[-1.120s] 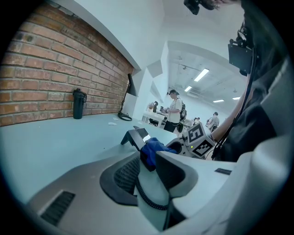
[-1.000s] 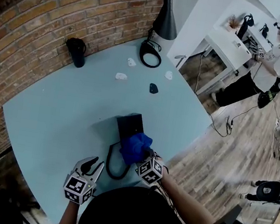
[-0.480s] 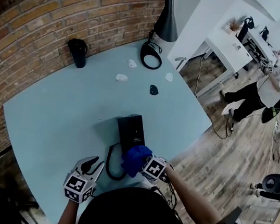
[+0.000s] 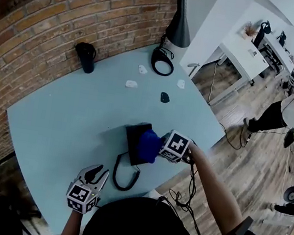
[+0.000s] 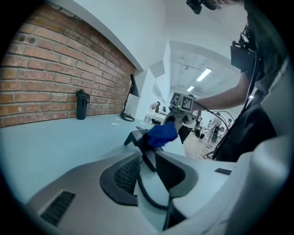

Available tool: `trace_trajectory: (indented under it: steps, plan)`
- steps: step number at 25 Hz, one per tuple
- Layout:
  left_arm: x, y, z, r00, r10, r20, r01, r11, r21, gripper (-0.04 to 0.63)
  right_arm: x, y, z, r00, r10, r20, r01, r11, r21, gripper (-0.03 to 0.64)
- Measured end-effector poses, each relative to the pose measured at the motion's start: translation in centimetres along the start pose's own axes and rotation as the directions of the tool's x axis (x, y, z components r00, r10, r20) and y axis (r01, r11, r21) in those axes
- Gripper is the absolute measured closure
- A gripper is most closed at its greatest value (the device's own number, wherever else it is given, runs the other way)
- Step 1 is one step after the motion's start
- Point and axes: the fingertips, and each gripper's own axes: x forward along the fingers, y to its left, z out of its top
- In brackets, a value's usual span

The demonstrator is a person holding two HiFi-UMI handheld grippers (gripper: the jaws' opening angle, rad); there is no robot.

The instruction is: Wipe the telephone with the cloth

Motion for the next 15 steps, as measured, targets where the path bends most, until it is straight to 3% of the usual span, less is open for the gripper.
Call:
trace_trajectory:
  steps: [1, 2, 4, 6, 8, 11, 15]
  plan:
    - [0.0, -0.1, 0.1, 1.0, 0.001, 0.002, -0.001, 1.0, 0.003, 0.463, -1.1, -2.4, 2.0, 0.992, -0.107, 0.07, 0.106, 0.994, 0.01, 0.439]
    - [0.0, -0.2, 0.2, 1.0, 0.001, 0.002, -0.001, 1.0, 0.006, 0.463, -2.2, -4.6, 4.0, 0.965, -0.214, 0.151, 0.211, 0.977, 0.036, 0.439]
    - [-0.1, -0.4, 0.2, 1.0, -0.001, -0.012, 0.001, 1.0, 0.007, 0.463, -4.3, -7.8, 7.2, 0.873, -0.395, 0.286, 0.378, 0.919, 0.113, 0.437]
    - [-0.4, -0.5, 0.0, 1.0, -0.003, -0.031, 0.003, 1.0, 0.007, 0.463, -5.0, -9.4, 8.3, 0.798, -0.504, 0.331, 0.479, 0.863, 0.162, 0.437]
    - [-0.6, -0.1, 0.0, 1.0, 0.005, -0.022, -0.005, 1.0, 0.008, 0.463, -3.5, -9.7, 7.8, 0.788, -0.533, 0.307, 0.512, 0.845, 0.154, 0.437]
    - [-0.8, 0.9, -0.1, 1.0, 0.024, -0.013, -0.023, 1.0, 0.01, 0.463, 0.1, -9.2, 6.4, 0.813, -0.519, 0.265, 0.502, 0.854, 0.133, 0.437]
    - [-1.3, 1.5, -0.5, 0.998, 0.055, -0.008, -0.055, 0.998, -0.013, 0.463, 1.3, -8.8, 6.6, 0.784, -0.55, 0.288, 0.541, 0.833, 0.119, 0.439]
